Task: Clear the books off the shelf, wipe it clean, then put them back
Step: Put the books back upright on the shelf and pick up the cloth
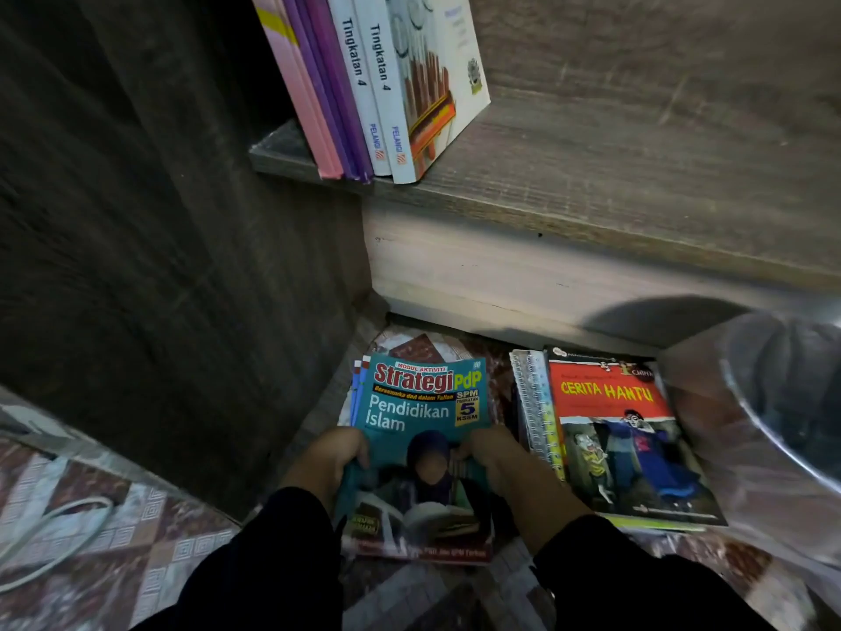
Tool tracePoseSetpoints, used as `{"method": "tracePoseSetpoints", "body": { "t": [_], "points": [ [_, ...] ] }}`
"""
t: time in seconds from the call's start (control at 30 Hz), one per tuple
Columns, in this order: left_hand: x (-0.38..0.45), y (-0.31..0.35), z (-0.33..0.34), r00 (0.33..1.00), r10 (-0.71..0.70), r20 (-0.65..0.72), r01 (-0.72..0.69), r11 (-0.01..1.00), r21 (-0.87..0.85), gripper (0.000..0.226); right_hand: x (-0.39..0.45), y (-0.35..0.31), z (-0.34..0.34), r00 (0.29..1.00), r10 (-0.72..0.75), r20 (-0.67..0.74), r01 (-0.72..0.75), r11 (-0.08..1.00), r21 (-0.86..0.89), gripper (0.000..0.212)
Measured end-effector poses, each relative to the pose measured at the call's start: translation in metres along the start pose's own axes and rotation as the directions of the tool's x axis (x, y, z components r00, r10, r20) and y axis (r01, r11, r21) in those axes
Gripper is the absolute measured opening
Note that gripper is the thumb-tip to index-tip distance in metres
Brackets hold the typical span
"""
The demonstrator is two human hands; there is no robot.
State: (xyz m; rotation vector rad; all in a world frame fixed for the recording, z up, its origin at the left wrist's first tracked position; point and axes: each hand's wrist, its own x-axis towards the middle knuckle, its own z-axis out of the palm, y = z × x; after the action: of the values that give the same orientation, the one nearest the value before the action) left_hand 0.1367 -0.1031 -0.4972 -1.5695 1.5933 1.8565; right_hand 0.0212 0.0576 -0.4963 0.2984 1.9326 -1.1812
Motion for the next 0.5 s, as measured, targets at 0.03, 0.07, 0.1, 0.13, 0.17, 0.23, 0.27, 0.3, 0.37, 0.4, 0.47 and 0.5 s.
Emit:
{"method": "tracePoseSetpoints", "body": {
  "t": [0.03, 0.07, 0.1, 0.13, 0.17, 0.23, 0.27, 0.3, 0.37, 0.4, 0.47, 0.5],
  "points": [
    [0.000, 0.001, 0.001, 1.000, -0.001, -0.004, 0.001, 1.000, 0.009, 0.038, -0.001, 0.001, 0.001, 1.000, -0.008, 0.001, 0.008, 1.000, 0.030, 0.037],
    [-0.003, 0.002, 0.001, 1.000, 0.013, -0.015, -0.013, 1.000, 0.001, 0.032, -0.002, 0.002, 0.002, 0.999, -0.037, 0.012, 0.036, 0.997, 0.073, 0.035],
    [-0.010, 0.006, 0.000, 0.997, 0.051, -0.062, -0.051, 0.999, -0.003, 0.020, -0.007, 0.000, 0.003, 0.997, -0.074, 0.033, 0.070, 0.992, 0.108, 0.032],
    [-0.018, 0.011, 0.000, 0.985, 0.109, -0.132, -0.112, 0.994, -0.017, 0.016, -0.013, -0.003, 0.005, 0.992, -0.120, 0.038, 0.113, 0.984, 0.139, 0.029],
    [-0.022, 0.017, -0.001, 0.962, 0.176, -0.206, -0.185, 0.983, -0.022, 0.021, -0.018, -0.008, 0.006, 0.984, -0.177, 0.026, 0.170, 0.970, 0.171, 0.029],
    [-0.028, 0.029, -0.001, 0.896, 0.316, -0.313, -0.352, 0.934, -0.066, 0.032, -0.028, -0.018, 0.008, 0.946, -0.324, -0.011, 0.315, 0.910, 0.269, 0.026],
    [-0.033, 0.036, 0.000, 0.857, 0.390, -0.337, -0.442, 0.893, -0.090, 0.035, -0.034, -0.022, 0.009, 0.918, -0.396, -0.030, 0.385, 0.867, 0.315, 0.028],
    [-0.036, 0.042, 0.001, 0.823, 0.454, -0.341, -0.514, 0.851, -0.110, 0.039, -0.039, -0.026, 0.009, 0.891, -0.452, -0.052, 0.441, 0.832, 0.337, 0.034],
    [-0.045, 0.051, 0.003, 0.781, 0.518, -0.350, -0.593, 0.790, -0.154, 0.044, -0.046, -0.030, 0.005, 0.854, -0.512, -0.098, 0.516, 0.803, 0.300, 0.047],
    [-0.048, 0.052, 0.002, 0.768, 0.535, -0.351, -0.612, 0.774, -0.159, 0.044, -0.049, -0.030, 0.002, 0.841, -0.530, -0.107, 0.538, 0.802, 0.259, 0.053],
    [-0.045, 0.045, -0.002, 0.795, 0.518, -0.314, -0.574, 0.811, -0.115, 0.040, -0.049, -0.028, -0.005, 0.832, -0.553, -0.053, 0.554, 0.819, 0.150, 0.069],
    [-0.041, 0.040, -0.005, 0.822, 0.494, -0.284, -0.527, 0.848, -0.050, 0.038, -0.050, -0.027, -0.009, 0.834, -0.551, 0.002, 0.547, 0.829, 0.113, 0.078]
  ]
}}
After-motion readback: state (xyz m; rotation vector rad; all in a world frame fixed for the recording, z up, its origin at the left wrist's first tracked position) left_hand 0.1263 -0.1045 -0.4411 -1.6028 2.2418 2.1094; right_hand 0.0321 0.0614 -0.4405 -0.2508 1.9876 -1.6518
